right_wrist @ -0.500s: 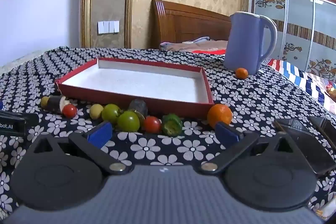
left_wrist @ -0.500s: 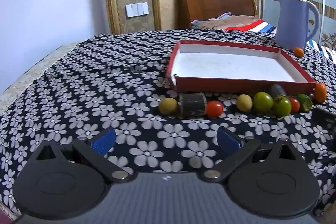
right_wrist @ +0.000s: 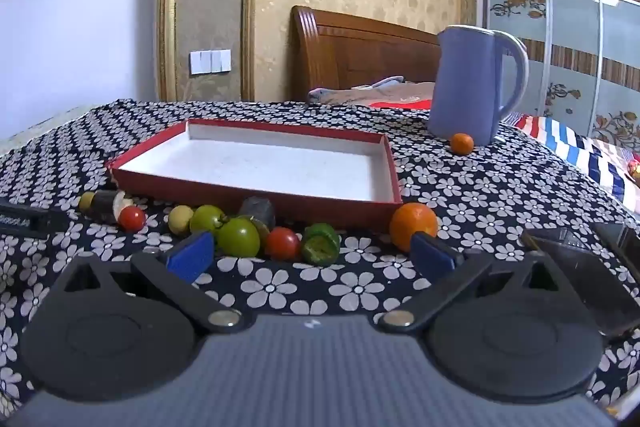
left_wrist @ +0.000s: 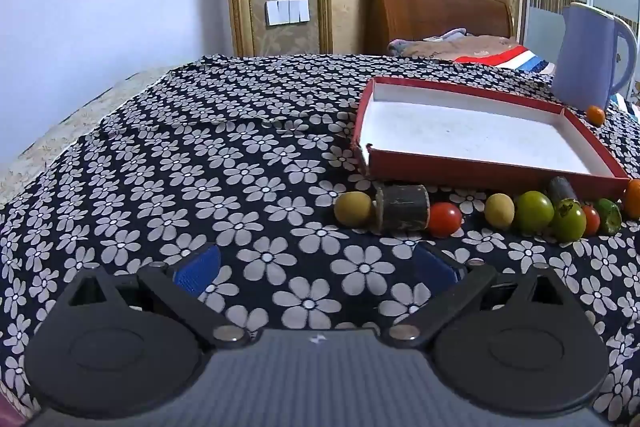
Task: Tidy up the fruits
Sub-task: 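Move both tools toward the row of fruits beside the red tray, then grasp the large orange with the right tool while the left tool grasps the yellow-green fruit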
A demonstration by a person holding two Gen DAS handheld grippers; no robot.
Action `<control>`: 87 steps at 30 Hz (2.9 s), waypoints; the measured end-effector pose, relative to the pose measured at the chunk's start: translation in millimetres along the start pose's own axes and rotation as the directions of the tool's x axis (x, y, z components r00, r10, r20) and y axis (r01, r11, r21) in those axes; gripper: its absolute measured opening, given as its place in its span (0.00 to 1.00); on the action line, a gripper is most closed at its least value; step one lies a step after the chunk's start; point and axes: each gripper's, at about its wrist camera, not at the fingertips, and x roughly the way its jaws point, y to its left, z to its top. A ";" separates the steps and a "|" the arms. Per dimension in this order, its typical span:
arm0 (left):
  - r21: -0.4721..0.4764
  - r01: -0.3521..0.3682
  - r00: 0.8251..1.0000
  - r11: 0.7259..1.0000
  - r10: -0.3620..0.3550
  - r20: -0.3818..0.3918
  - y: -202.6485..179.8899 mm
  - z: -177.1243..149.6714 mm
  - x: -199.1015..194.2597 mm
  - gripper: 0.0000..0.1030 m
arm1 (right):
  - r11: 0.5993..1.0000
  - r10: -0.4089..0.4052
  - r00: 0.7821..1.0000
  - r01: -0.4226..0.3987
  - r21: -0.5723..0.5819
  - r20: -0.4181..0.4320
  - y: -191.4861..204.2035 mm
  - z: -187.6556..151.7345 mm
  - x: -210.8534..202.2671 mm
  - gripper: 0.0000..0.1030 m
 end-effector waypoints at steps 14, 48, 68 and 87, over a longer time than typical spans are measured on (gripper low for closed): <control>0.016 0.004 0.999 1.000 -0.003 -0.039 0.9 -1.9 -0.9 1.00 | 0.994 -0.101 0.995 0.100 -0.038 -0.021 -20.2 0.6 4.4 1.00; 0.025 -0.089 0.995 0.996 0.090 -0.044 16.2 21.7 33.7 1.00 | 0.992 -0.116 0.993 0.114 0.060 0.031 -45.1 7.2 8.8 1.00; 0.028 -0.049 0.995 0.998 0.051 -0.087 6.1 25.1 61.7 0.99 | 0.992 -0.122 0.992 0.121 0.041 0.028 -51.7 10.1 15.5 1.00; 0.002 -0.068 0.995 0.998 0.068 -0.076 9.2 31.0 70.4 0.99 | 0.997 -0.070 0.984 0.069 -0.017 -0.164 -80.1 23.1 84.0 0.80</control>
